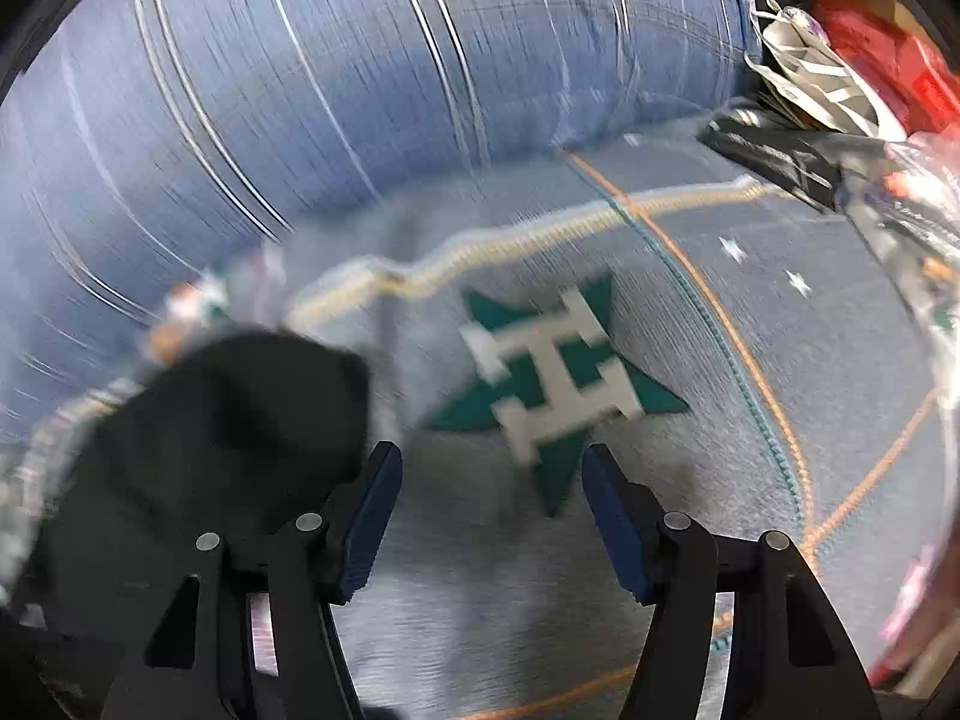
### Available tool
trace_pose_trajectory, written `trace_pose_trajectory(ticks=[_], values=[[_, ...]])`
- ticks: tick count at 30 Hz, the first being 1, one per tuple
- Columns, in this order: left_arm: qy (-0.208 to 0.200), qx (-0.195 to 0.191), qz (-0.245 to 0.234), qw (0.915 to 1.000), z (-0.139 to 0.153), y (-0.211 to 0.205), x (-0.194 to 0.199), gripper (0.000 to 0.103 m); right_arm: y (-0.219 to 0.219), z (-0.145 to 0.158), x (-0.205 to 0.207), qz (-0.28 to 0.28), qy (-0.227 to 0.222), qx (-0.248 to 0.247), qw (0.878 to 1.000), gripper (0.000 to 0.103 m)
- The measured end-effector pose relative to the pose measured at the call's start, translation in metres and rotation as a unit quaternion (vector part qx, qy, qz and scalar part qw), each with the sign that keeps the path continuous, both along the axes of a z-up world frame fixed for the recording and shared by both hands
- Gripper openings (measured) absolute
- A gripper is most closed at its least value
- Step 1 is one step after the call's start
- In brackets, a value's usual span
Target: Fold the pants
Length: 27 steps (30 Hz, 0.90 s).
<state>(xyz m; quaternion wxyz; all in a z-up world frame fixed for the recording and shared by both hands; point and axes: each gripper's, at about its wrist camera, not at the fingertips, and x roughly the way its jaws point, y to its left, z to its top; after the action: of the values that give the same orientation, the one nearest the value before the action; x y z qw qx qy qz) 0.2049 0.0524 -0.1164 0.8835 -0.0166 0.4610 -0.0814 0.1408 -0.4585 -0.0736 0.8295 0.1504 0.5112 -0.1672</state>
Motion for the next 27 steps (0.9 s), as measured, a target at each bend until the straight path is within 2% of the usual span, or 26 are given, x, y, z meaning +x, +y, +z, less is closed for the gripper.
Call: trace_pose_trajectory(ticks=[2,3,5,7,10,11,12,13,15,16,17,20,27], values=[[-0.010,0.001,0.000,1.0000,0.003,0.000,-0.002,0.065,0.010,0.022,0.004,0.020,-0.039,0.007,0.999,0.064],[-0.014,0.002,0.000,0.9999,0.004,-0.001,-0.001,0.060,0.016,0.027,0.011,0.035,-0.045,0.010,0.998,0.064],[-0.026,-0.003,-0.001,0.9997,0.007,0.001,-0.002,0.053,0.026,0.023,0.035,0.057,-0.034,0.024,0.997,0.063],[-0.031,-0.008,0.001,0.9995,0.008,0.004,0.000,0.040,0.030,0.012,0.052,0.052,-0.010,0.027,0.998,0.061],[-0.029,-0.020,-0.010,0.9993,0.008,0.010,0.001,0.036,0.025,-0.012,0.067,0.027,0.018,0.035,0.999,0.040],[-0.031,-0.023,-0.011,0.9992,0.007,0.011,0.002,0.034,0.022,-0.019,0.068,0.022,0.020,0.038,0.999,0.039],[-0.034,-0.028,-0.009,0.9990,0.006,0.012,0.004,0.029,0.022,-0.018,0.069,0.020,0.003,0.032,0.999,0.037],[-0.036,-0.032,-0.009,0.9988,0.006,0.012,0.005,0.025,0.022,-0.020,0.073,0.023,-0.004,0.028,0.999,0.026],[-0.046,-0.050,-0.015,0.9976,0.009,0.014,0.004,0.015,0.026,-0.018,0.077,0.027,-0.003,0.017,0.999,0.015],[-0.048,-0.056,-0.017,0.9972,0.010,0.015,0.003,0.011,0.028,-0.015,0.078,0.028,-0.002,0.004,1.000,0.005],[-0.048,-0.058,-0.017,0.9970,0.011,0.015,0.003,0.009,0.030,-0.012,0.078,0.032,-0.007,-0.007,0.999,0.004],[-0.058,-0.079,-0.021,0.9950,0.016,0.018,0.002,0.004,0.036,0.016,0.072,0.045,-0.062,-0.013,0.997,0.003],[-0.088,-0.128,-0.033,0.9873,0.041,0.031,-0.008,0.003,0.047,0.086,0.048,0.051,-0.170,-0.016,0.984,0.003]])
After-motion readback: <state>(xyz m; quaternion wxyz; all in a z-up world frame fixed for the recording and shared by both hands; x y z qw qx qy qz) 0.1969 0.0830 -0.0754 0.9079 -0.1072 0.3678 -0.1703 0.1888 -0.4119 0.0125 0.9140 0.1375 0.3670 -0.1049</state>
